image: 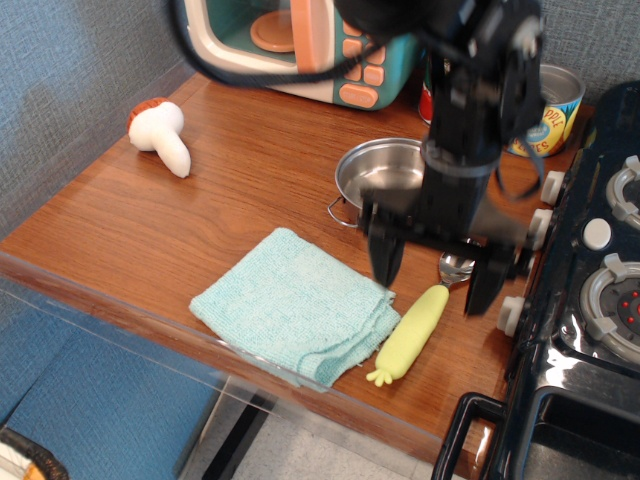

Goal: Move the yellow spoon to the right of the towel

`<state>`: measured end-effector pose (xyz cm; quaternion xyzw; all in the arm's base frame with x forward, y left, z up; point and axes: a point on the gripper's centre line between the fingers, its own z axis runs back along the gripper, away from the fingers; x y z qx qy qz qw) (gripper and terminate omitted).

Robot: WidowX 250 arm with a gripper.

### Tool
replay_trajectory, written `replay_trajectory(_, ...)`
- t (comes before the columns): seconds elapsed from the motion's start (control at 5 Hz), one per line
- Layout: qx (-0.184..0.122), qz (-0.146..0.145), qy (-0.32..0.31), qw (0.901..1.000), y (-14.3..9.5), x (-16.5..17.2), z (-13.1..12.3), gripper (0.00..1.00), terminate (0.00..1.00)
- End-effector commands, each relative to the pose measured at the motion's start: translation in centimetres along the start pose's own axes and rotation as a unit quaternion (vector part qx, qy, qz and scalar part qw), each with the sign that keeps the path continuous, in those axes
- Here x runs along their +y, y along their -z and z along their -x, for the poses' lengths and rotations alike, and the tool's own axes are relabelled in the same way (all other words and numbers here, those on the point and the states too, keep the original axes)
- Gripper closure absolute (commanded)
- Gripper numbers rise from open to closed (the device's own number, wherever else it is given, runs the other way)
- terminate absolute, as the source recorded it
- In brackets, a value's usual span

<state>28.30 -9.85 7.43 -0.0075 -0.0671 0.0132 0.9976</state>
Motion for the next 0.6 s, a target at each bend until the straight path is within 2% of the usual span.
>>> replay_trajectory(0.0,-0.018,0.002,0.017,0.9997,-1.66,1.48,0.09,0.00,0.00)
replay_trajectory(0.2,-0.018,0.002,0.017,0.9997,-1.66,1.48,0.09,0.00,0.00)
replay_trajectory(0.4,-0.018,0.002,0.017,0.9997,-1.66,1.48,0.09,0.00,1.00)
